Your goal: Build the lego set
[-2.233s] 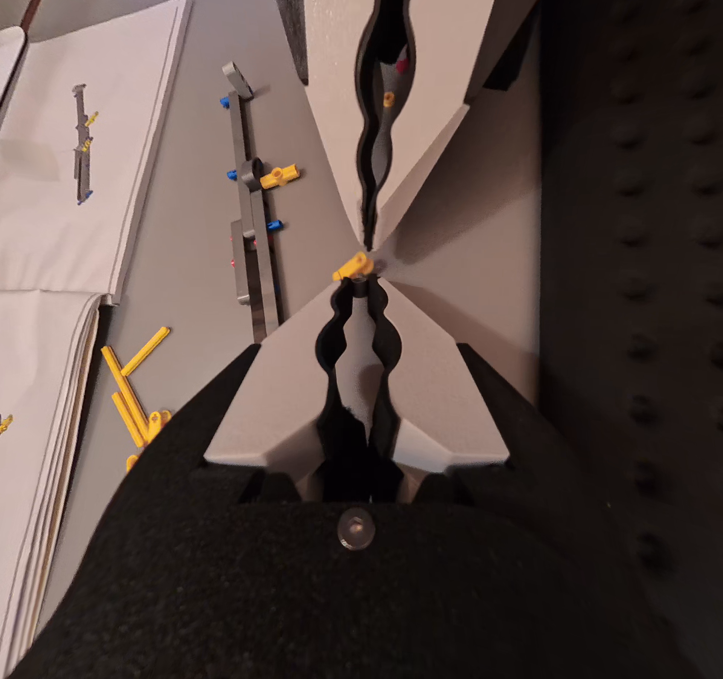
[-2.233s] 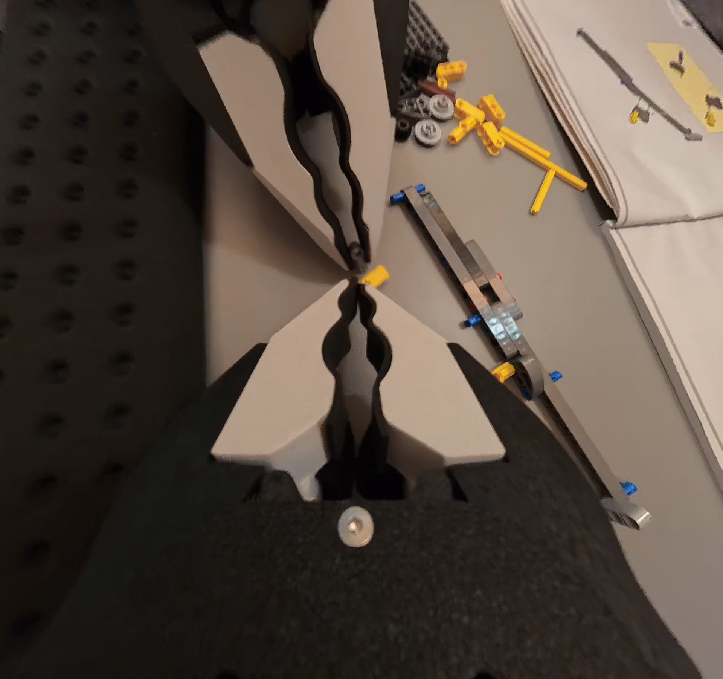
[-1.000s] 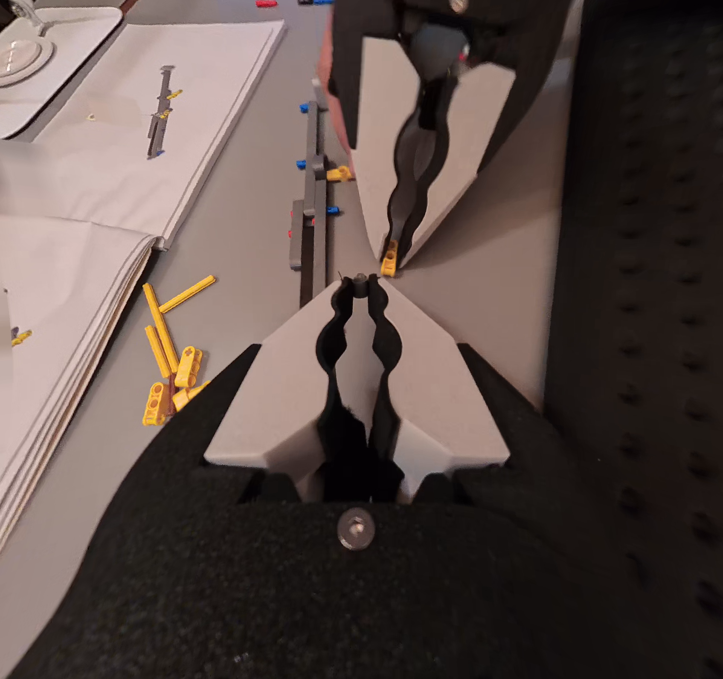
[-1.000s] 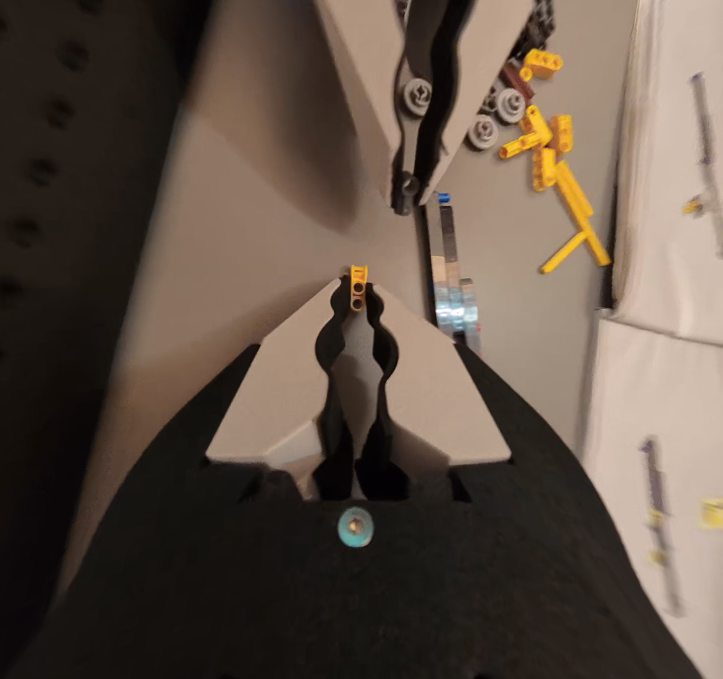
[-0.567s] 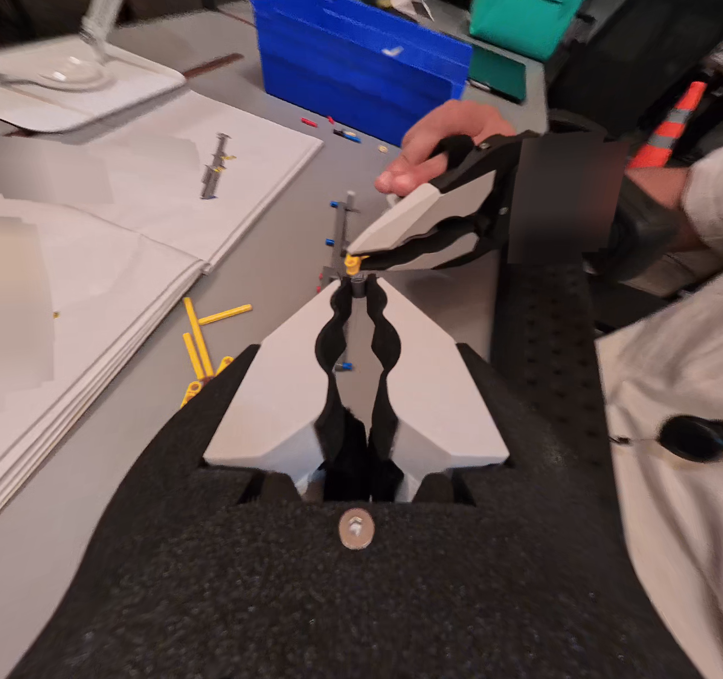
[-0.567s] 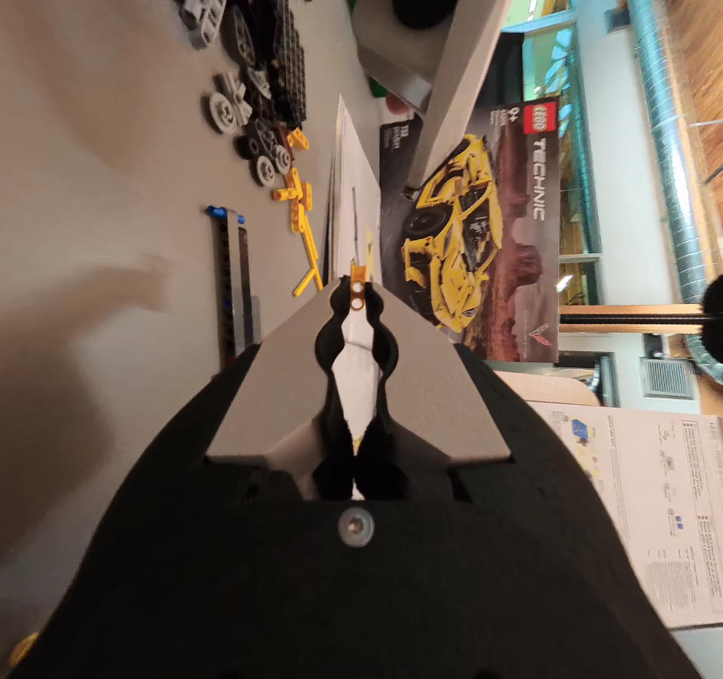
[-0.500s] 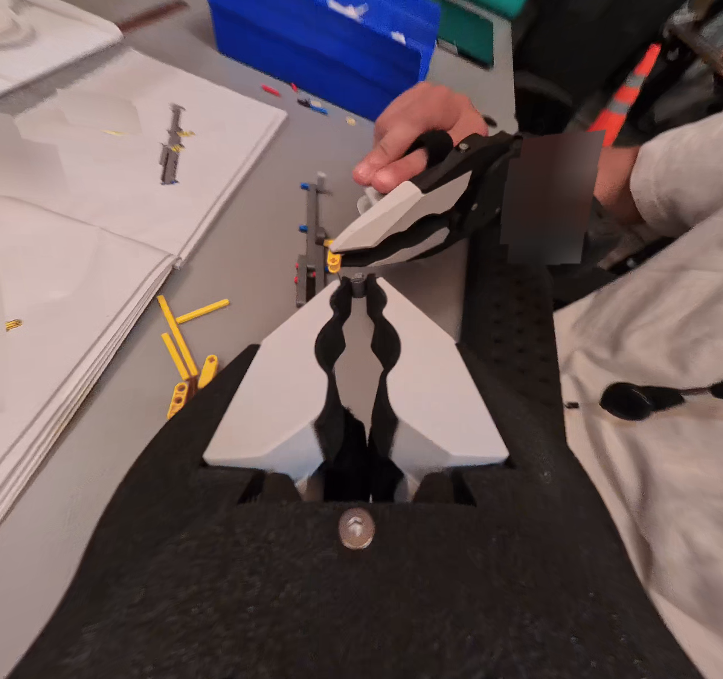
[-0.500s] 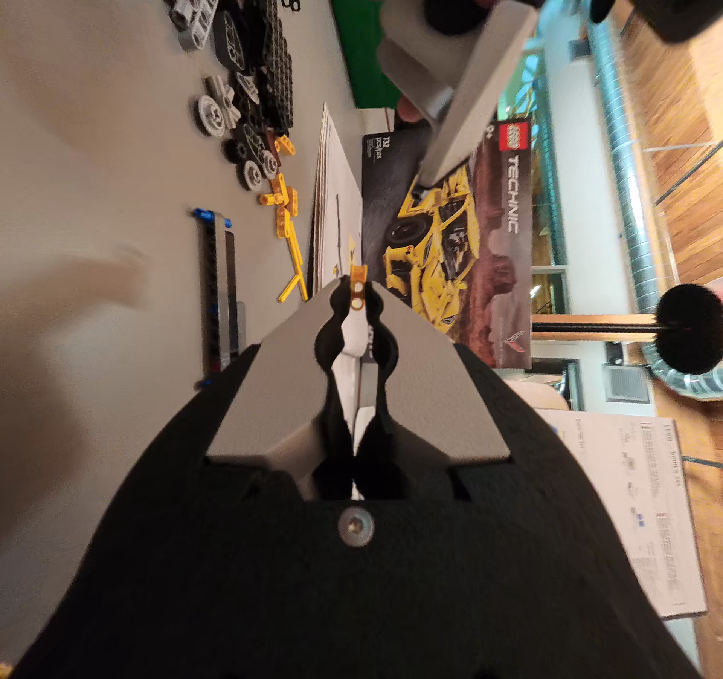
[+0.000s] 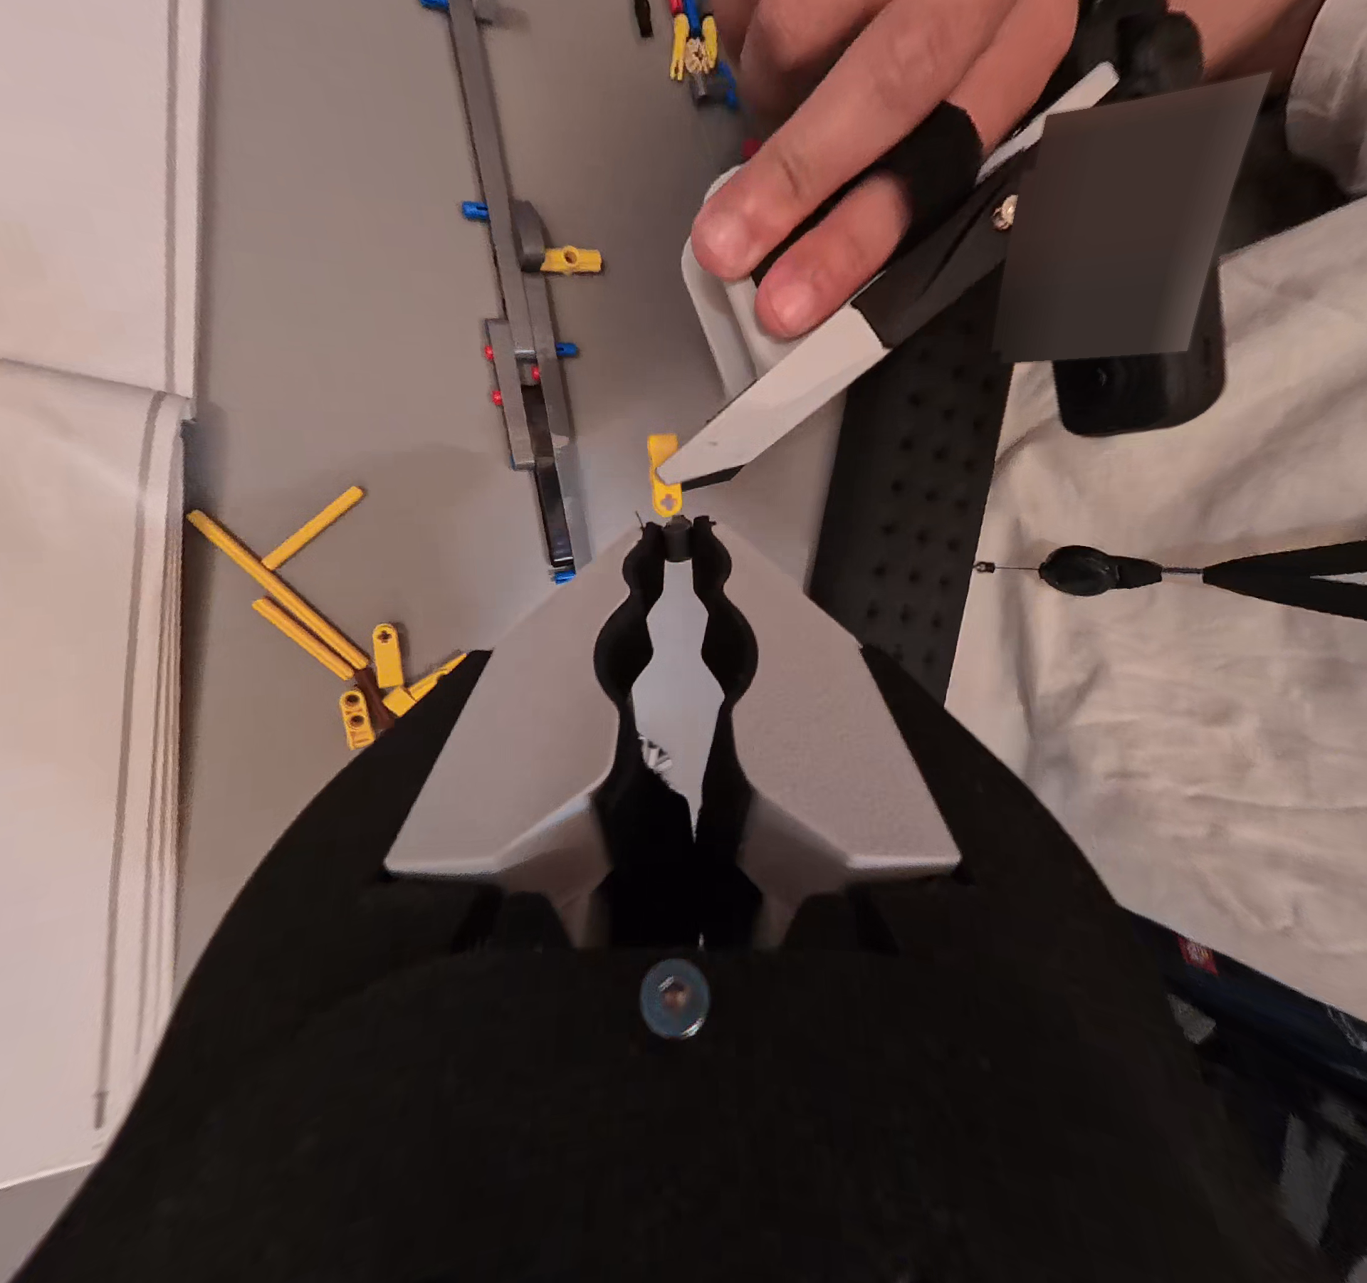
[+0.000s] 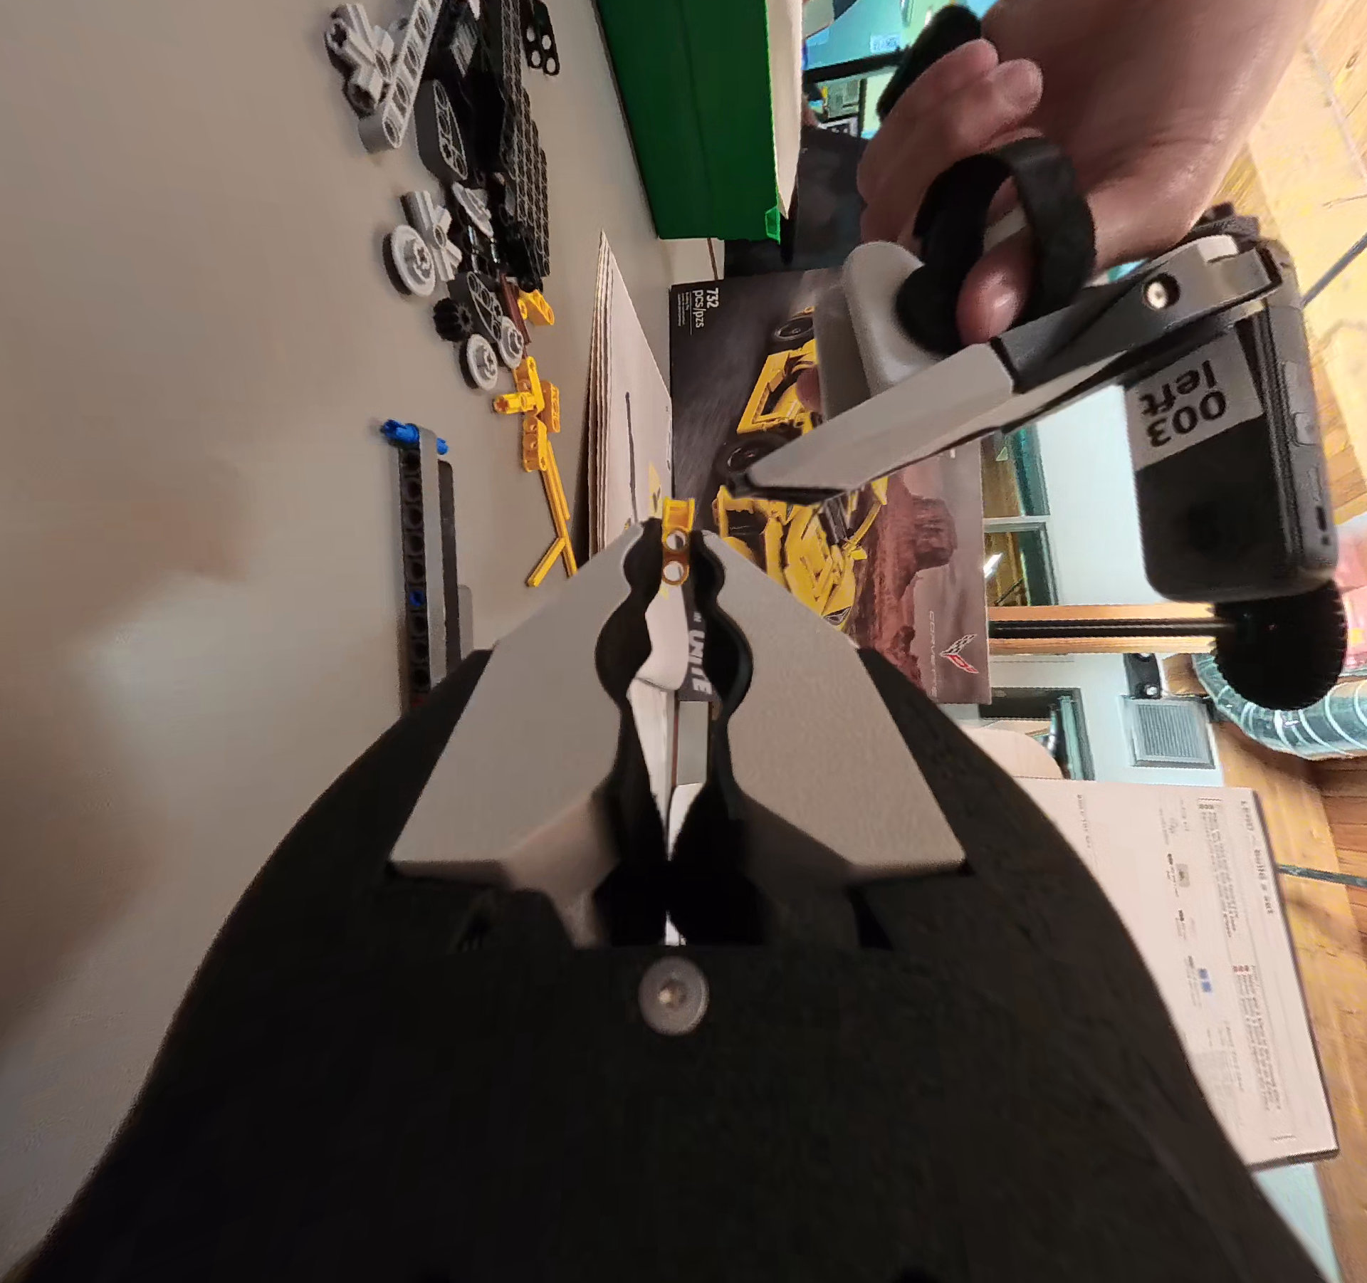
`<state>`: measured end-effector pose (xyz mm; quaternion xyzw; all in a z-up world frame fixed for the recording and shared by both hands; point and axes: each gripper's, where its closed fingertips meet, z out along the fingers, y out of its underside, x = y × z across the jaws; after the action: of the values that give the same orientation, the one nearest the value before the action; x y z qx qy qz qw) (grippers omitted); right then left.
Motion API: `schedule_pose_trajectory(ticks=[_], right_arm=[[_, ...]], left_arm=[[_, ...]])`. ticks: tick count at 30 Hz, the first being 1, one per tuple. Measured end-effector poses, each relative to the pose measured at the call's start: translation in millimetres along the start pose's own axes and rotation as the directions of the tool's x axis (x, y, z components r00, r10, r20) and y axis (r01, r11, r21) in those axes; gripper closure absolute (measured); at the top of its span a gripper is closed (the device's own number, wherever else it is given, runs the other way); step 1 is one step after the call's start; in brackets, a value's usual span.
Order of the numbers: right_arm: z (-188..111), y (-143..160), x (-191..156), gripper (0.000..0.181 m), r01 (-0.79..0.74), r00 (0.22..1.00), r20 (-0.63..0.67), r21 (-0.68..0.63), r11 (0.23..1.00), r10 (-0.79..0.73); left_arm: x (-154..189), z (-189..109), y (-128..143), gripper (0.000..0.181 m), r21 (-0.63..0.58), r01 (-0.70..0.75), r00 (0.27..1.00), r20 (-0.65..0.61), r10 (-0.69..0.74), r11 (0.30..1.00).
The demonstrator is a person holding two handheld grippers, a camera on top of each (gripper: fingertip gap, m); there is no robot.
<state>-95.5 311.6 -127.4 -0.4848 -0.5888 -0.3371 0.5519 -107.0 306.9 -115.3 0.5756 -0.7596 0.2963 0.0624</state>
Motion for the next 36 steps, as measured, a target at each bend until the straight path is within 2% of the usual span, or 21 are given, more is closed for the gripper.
schedule_pose_trajectory(ticks=[8, 15, 21, 36], right_arm=[[-7.5, -1.1, 8.0, 0.174, -0.02, 1.0, -0.011, 0.0, 1.0, 0.02], [-8.9, -2.6, 1.2, 0.175, -0.016, 0.999, 0.035, -0.01, 1.0, 0.016], [-12.6, -5.5, 5.0, 0.175, -0.025, 0.999, 0.025, 0.003, 1.0, 0.025], [-14.0, -3.8, 3.4, 0.174, -0.053, 0.997, 0.05, -0.004, 0.999, 0.053]], left_arm=[[1.7, 5.5, -4.6, 0.176, -0.063, -0.001, 1.0, -0.006, 0.001, 0.998], [10.8, 12.8, -3.7, 0.175, -0.144, 0.011, 0.999, -0.051, -0.018, 0.99], [6.5, 10.2, -4.0, 0.175, -0.237, -0.07, 0.997, 0.007, 0.074, 0.969], [8.2, 12.2, -5.1, 0.175, -0.264, -0.031, 0.999, -0.024, 0.026, 0.964]])
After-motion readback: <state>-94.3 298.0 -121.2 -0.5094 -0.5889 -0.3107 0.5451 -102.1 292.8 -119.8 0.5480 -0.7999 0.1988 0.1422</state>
